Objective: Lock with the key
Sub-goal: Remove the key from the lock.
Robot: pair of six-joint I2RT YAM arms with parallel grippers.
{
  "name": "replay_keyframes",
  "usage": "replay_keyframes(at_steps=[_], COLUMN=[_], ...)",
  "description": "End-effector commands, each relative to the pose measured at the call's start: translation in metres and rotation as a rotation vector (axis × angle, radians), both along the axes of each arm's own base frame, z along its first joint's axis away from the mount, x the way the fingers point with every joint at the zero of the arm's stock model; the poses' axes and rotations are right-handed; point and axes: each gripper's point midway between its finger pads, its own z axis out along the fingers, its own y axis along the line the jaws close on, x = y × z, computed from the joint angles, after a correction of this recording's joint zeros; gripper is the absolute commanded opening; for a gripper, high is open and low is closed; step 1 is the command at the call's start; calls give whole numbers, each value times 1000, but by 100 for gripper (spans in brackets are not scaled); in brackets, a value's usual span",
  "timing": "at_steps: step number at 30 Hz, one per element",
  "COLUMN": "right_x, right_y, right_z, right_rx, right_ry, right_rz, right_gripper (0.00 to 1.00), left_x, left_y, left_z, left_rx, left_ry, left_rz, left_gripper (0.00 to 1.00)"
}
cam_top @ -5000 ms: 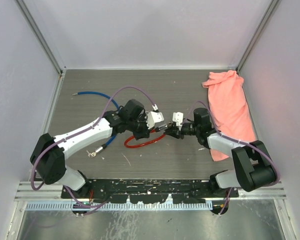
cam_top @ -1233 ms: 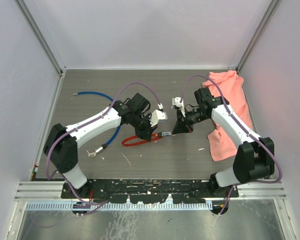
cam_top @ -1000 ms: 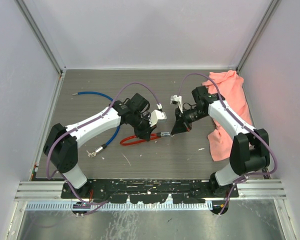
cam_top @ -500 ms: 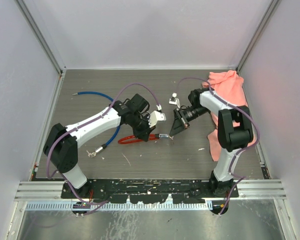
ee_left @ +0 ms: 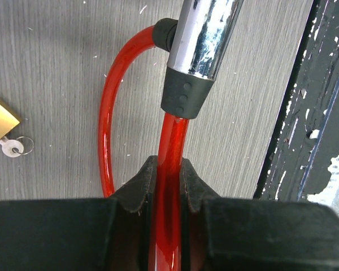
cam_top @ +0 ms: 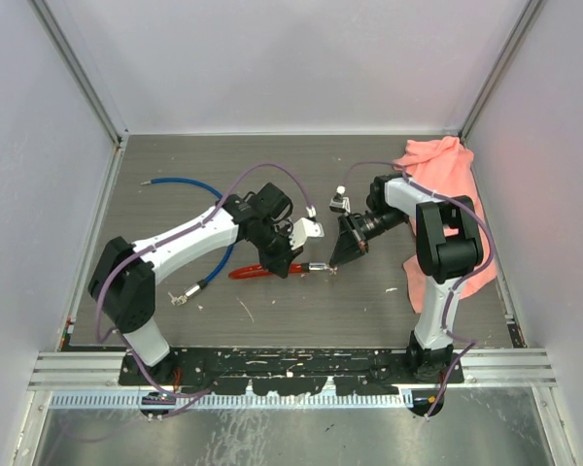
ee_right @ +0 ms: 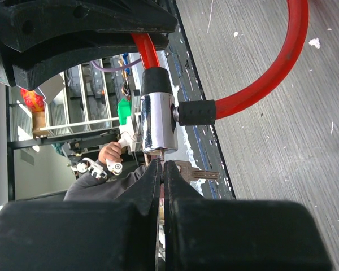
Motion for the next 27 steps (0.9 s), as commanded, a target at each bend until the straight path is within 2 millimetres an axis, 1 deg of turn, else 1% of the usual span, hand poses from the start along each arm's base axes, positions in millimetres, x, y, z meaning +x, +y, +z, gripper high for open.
replay_keyframes(at_steps=[1,4,6,11,15,21,25,27], right_x=[3,9,12,21,32,44,53,56], right_y=[4,1,-1,-4,-10,-19,-20,-21], right_z=[10,7,6,3,-1,-7,0,5], right_rx=[32,33,32,35,34,11,4,4], right_ry=[36,32,26,7,-35,-242,-421,-545], right_rz=[-21,-37,-40,-50,-57,-30,-14,7], right_gripper=[2,1,1,1,1,1,1,1], left_x=[7,5,7,17,24,20,19,19], left_y=[-10,-9,-11,-21,-23,-20,-20,-20], left_z=[-2,-7,-6,2,3,-3,-5,-5], left_rx=[-2,27,29,-28,-18,29,27,26], left_ry=[16,54,62,83,131,220,241,248], left_rz=[-27,-33,-30,-9,7,3,5,8], left_gripper=[0,0,0,0,0,0,0,0])
